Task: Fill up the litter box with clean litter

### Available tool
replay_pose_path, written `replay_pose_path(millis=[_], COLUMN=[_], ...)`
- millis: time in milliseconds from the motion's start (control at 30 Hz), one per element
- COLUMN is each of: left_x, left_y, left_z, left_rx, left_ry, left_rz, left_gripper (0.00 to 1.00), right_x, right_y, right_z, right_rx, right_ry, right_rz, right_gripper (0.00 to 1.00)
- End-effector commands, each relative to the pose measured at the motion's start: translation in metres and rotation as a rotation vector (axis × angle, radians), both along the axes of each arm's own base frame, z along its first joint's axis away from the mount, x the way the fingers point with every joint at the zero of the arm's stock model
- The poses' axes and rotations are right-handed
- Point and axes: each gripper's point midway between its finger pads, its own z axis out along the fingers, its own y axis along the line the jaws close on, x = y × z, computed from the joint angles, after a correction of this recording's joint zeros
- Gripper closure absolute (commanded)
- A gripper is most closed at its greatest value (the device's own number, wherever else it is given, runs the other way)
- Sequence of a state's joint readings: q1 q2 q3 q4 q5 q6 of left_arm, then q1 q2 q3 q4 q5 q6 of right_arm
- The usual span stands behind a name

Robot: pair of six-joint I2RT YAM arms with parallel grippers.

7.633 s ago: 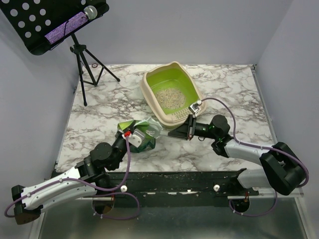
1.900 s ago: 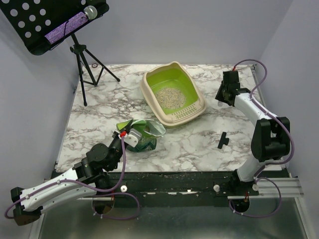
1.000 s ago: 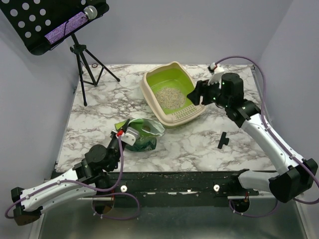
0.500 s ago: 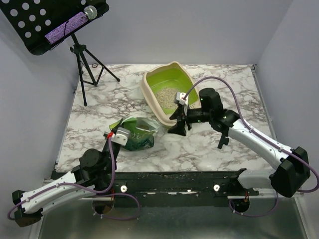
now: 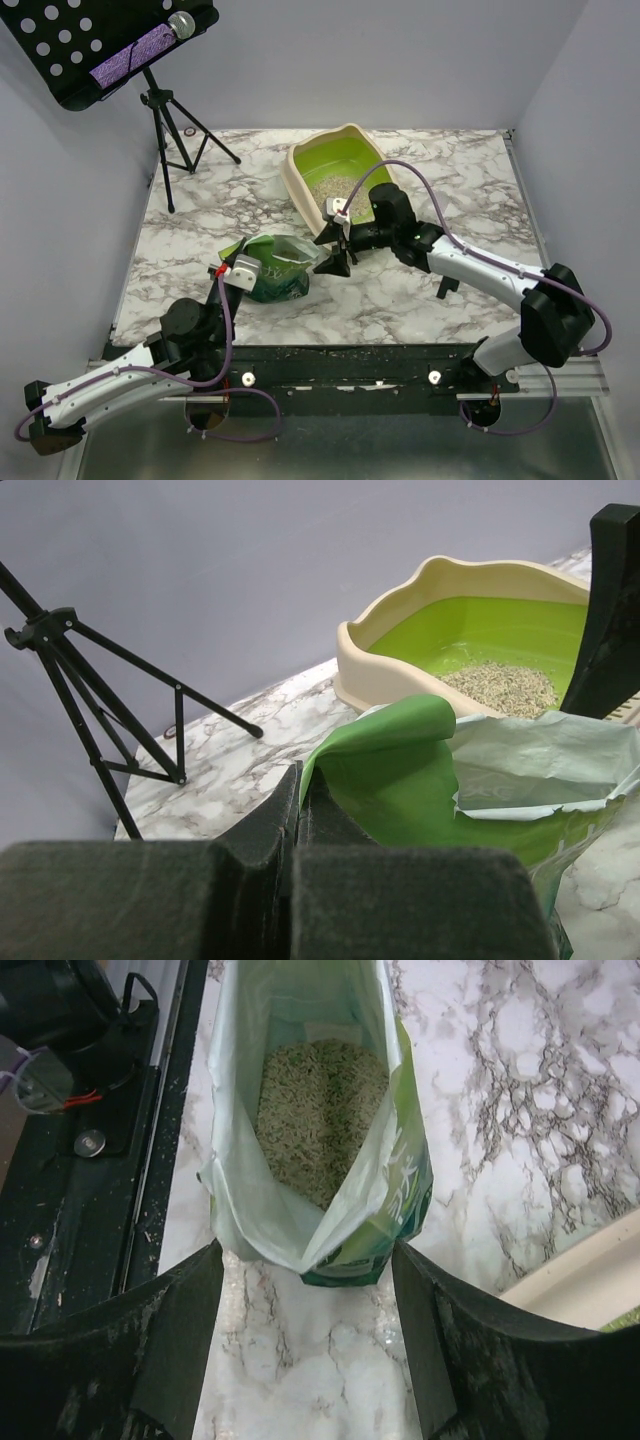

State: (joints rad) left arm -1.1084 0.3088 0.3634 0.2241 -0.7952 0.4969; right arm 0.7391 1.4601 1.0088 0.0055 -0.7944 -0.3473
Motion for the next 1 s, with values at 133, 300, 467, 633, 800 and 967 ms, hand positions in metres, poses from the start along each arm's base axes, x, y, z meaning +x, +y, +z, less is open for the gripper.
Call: replay_pose_path(millis=[133,300,467,633,800,967], left_x=[-0.004,-0.003,-0.004,-0.007,-0.011,0.003], left_y=[0.015,0.015,0.013,0.009,-0.021,-0.055], left_z=[0.042,0.042,0.041,0.048,0.059,0.067], left_rx=[-0.164,-0.163,-0.16,-0.188,-0.167,-0.159], left_ry=[-0.087,-0.086,-0.088,-0.095,-0.072,-0.059], left_rz=[0.032,0.032,0.019,-0.021,-0.157,-0.208], left_gripper=[1.0,1.0,1.0,1.0,1.0,1.0], right_x=[-0.011,-0.012,-0.007,0.007,0.042,0.085], right_y=[0.031,0.038,0.042,0.039,0.018,-0.016], right_z=[0.028,0.027,0.019,0.008,0.008,0.024], right_rx=[0.122,0.142,0.097,0.027,-0.025,-0.03], right_ry=[-0.027,-0.012,0.028,0.032,0.012,-0.033], right_rz=[0.122,0.137,0.131,0.041,-0.199,-0.482], right_gripper=[0.24,0.28,0.58,1.0,1.0,1.0])
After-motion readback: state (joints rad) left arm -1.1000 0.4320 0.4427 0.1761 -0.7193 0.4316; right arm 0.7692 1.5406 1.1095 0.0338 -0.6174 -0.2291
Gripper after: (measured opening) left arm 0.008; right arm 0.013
